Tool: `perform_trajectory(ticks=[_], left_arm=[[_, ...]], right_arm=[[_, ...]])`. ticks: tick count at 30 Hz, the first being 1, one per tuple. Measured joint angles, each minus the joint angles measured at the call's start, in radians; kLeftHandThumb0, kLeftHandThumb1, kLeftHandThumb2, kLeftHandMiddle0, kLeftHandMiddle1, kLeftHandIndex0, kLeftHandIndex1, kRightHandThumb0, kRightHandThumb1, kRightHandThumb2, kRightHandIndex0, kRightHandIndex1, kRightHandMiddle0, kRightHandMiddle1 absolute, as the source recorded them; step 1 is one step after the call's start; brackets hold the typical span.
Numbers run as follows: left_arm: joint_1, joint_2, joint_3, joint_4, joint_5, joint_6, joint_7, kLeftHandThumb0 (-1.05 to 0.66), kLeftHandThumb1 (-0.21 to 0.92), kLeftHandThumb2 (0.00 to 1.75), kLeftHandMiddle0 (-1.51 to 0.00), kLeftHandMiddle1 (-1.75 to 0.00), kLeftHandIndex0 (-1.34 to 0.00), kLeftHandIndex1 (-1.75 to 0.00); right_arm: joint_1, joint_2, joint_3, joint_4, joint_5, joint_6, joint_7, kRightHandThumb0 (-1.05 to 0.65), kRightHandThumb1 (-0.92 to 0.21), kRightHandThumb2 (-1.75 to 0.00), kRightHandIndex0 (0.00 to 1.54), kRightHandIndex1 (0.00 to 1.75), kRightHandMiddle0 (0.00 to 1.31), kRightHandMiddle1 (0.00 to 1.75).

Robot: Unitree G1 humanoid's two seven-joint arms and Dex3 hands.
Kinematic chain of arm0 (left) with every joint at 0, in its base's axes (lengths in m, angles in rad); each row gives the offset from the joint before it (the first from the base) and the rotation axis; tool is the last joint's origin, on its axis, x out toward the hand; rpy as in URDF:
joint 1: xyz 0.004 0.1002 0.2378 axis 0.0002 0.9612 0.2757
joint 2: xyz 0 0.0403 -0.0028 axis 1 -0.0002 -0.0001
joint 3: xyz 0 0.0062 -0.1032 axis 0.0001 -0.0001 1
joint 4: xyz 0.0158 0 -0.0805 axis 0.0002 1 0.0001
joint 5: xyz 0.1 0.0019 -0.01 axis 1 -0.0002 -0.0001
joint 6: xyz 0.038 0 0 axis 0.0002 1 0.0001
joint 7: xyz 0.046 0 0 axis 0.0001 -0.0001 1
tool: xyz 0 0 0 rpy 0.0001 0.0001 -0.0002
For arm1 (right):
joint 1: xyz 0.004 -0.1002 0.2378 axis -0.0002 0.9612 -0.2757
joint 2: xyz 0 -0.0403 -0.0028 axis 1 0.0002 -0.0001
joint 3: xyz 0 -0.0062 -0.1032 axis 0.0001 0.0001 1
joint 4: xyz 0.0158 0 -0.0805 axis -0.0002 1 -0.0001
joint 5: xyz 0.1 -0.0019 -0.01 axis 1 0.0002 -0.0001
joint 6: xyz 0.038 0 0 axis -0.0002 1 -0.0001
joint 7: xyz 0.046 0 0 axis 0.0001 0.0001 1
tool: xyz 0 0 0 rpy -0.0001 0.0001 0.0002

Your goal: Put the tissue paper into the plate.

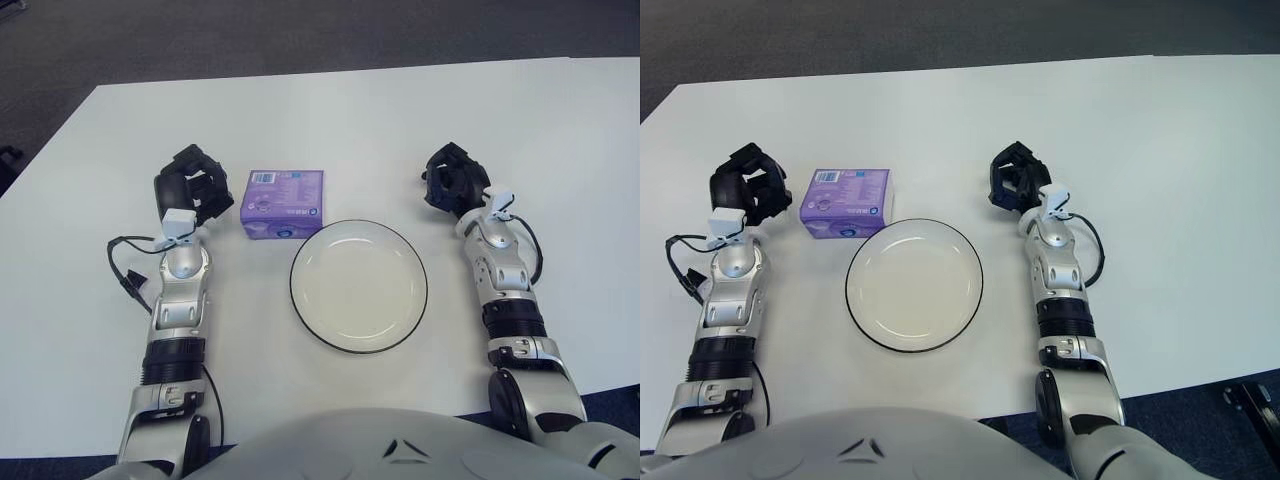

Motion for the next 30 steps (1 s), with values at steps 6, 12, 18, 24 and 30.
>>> perform_trajectory(ticks=[6,12,18,24,30], left_arm=[[-0.006,0.015,-0.013,-0.002,0.072,-0.063,0.027,-0.45,0.69,0.94,-1.38,-1.75,-1.10,-1.75],[-0.008,0.048,-0.064,-0.028,0.186,-0.077,0.020,-0.44,0.65,0.96,-1.35,-1.75,-1.06,-1.75],[-0.003,0.113,-0.116,-0.039,0.297,-0.123,-0.018,-0.45,0.46,1.15,-1.16,-1.75,-0.64,-1.75],[0.002,0.177,-0.157,-0.041,0.414,-0.165,-0.015,-0.66,0.78,0.78,-0.54,-1.55,-0.22,-1.59],[0.001,0.226,-0.200,-0.025,0.473,-0.249,-0.010,-0.90,0.91,0.68,-0.29,-1.12,-0.02,-1.31]], right_arm=[[0.000,0.000,0.000,0.000,0.000,0.002,0.001,-0.42,-0.53,-1.05,1.01,1.75,0.45,1.75],[0.002,0.000,0.000,0.000,0.000,0.002,0.007,-0.42,-0.53,-1.05,1.01,1.75,0.45,1.75],[0.002,0.000,0.001,0.000,0.000,0.002,0.012,-0.42,-0.53,-1.06,1.02,1.75,0.45,1.75],[0.004,-0.003,0.000,0.000,0.001,0.001,0.022,-0.42,-0.53,-1.06,1.02,1.75,0.45,1.75],[0.006,-0.006,0.000,0.001,0.001,-0.001,0.028,-0.42,-0.53,-1.05,1.01,1.75,0.45,1.75]])
